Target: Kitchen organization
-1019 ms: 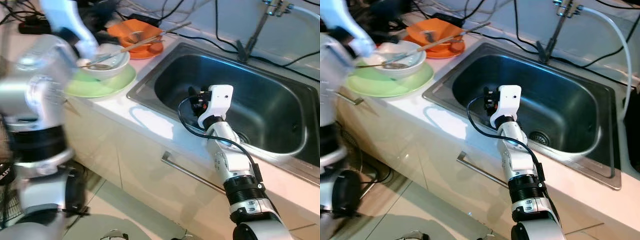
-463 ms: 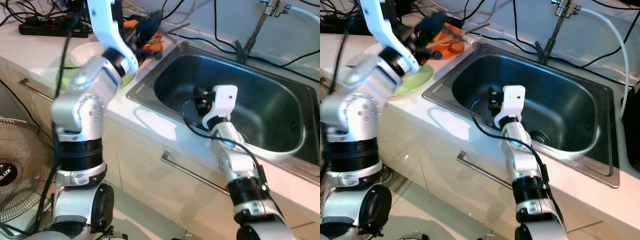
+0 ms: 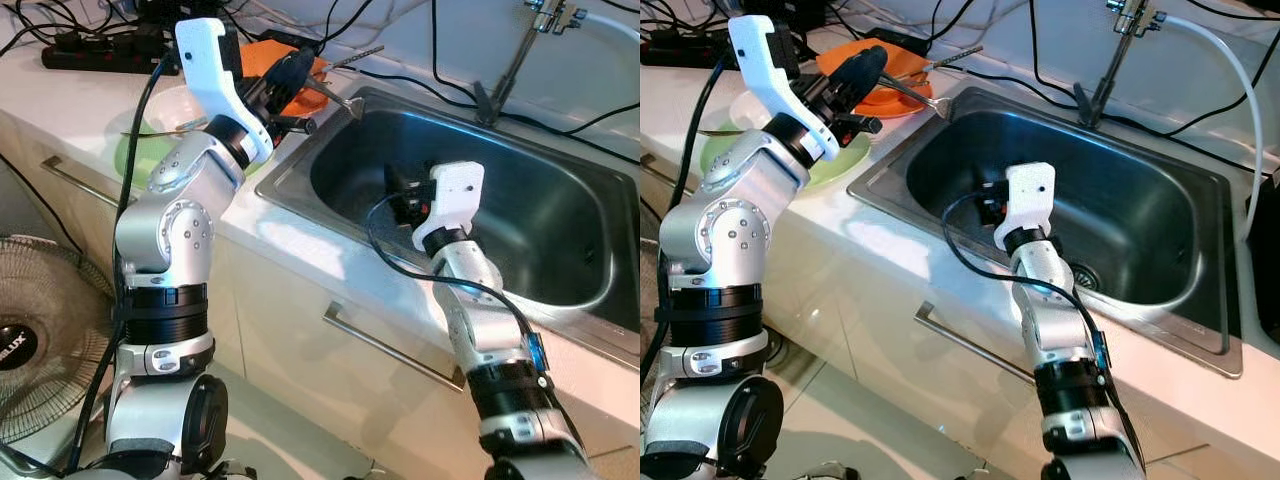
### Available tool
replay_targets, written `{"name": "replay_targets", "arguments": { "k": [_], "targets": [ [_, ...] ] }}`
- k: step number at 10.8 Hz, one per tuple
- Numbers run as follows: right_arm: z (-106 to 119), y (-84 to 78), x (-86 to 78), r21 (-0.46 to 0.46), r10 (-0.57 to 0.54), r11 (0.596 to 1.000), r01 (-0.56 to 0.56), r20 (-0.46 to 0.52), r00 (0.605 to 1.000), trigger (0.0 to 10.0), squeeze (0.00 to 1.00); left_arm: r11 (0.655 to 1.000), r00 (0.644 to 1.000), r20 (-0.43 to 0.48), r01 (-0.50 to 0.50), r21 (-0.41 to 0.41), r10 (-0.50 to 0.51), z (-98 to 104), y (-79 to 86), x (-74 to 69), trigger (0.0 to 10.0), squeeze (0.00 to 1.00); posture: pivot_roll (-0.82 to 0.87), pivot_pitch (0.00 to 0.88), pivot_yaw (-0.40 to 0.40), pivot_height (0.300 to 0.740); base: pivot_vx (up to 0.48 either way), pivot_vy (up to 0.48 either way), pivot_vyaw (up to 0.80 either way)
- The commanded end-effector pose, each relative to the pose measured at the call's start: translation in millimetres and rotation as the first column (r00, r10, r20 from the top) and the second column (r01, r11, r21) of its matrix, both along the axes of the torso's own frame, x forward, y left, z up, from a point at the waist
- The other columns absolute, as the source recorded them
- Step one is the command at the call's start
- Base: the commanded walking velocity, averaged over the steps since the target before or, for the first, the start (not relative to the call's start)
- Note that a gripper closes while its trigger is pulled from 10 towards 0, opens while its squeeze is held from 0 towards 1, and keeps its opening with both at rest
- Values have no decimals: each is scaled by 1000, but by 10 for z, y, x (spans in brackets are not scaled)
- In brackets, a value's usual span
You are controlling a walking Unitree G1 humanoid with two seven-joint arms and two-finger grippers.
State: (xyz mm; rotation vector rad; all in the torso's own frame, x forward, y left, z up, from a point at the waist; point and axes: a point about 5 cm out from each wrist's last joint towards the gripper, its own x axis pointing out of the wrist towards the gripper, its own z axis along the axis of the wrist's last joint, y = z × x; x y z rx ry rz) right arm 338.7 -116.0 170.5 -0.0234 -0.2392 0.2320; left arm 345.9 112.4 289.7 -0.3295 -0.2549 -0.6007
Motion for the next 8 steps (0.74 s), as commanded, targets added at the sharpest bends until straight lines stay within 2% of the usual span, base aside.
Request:
{"name": "replay_targets", "arguments": {
  "k": [1,4,6,7,8],
  "targets": [
    [103,38,-49,-20,75,997,-74,40,996,10000,1000,999,999,3,39,-4,-39,-28,-69,-11,10000,0,-54,22,-64,740,0,0,0],
    [188,146,-136,-35,206,978,-204,64,976,10000,1000,998,998,-3,61,-1,-61,-40,-115,-9,10000,0,-58,18,-59,740,0,0,0],
    [213,235,-166,-41,241,970,-239,68,968,10000,1000,995,995,-14,95,7,-95,-77,-179,-13,10000,0,-57,16,-57,740,0,0,0],
    [215,251,-163,-46,240,970,-237,68,968,10000,0,993,993,-18,118,12,-118,-92,-217,-23,10000,0,-52,14,-56,740,0,0,0],
    [228,256,-156,-45,234,972,-231,69,970,10000,0,988,988,-24,154,29,-153,-130,-298,-54,10000,0,-50,19,-57,740,0,0,0]
  ]
}}
